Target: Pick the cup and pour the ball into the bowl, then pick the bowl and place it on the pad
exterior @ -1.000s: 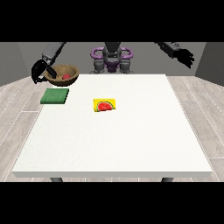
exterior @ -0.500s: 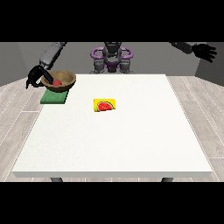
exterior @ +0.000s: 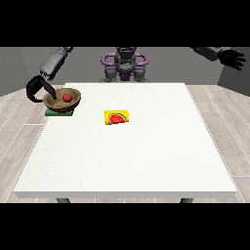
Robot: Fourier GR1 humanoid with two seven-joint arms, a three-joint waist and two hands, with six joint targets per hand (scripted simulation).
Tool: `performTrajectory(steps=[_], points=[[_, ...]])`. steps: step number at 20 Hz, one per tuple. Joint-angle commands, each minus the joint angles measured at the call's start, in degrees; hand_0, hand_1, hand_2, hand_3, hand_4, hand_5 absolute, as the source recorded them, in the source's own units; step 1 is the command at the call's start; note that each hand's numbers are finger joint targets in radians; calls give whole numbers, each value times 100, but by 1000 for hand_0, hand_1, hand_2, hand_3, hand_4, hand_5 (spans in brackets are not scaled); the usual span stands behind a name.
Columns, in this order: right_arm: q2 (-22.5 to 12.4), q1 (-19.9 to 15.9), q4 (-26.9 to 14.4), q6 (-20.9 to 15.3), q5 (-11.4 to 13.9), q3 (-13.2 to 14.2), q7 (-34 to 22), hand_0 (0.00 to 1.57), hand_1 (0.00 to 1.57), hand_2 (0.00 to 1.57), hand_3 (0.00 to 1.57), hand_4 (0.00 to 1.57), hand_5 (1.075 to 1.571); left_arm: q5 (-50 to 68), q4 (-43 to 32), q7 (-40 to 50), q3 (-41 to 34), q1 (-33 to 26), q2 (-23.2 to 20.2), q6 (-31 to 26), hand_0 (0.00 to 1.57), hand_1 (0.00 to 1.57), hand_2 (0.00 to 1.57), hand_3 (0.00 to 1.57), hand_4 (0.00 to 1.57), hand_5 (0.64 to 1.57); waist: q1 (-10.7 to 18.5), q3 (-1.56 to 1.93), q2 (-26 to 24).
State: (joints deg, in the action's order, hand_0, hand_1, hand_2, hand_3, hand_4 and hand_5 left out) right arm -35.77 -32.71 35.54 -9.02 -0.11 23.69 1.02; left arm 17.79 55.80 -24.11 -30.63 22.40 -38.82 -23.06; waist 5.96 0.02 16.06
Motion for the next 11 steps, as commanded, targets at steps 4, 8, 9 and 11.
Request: performTrajectory(steps=[4, 8, 9, 11], points=[[37, -159, -344, 192, 135, -237, -360, 0, 0, 0, 119, 0, 1369, -236, 599, 404, 570, -80, 559, 342, 0, 0, 0, 0, 1078, 1567, -13, 5, -637], [-323, -362, -505, 539, 105, -195, -568, 0, 0, 0, 0, 0, 1356, -219, 1289, 1464, 1172, 105, 1228, 760, 0, 0, 0, 0, 902, 1559, 83, 12, -1267], [-102, -419, -215, 611, 203, -464, -966, 0, 0, 0, 99, 269, 1378, -474, 968, 1232, 1224, -203, 1246, 775, 0, 0, 0, 0, 902, 1559, -65, -4, -1793], [288, -552, 84, 828, 53, -543, -886, 0, 0, 0, 0, 476, 1434, -547, 763, 1461, 1295, -321, 1338, 880, 0, 0, 0, 0, 902, 1559, -300, -9, -2348]])
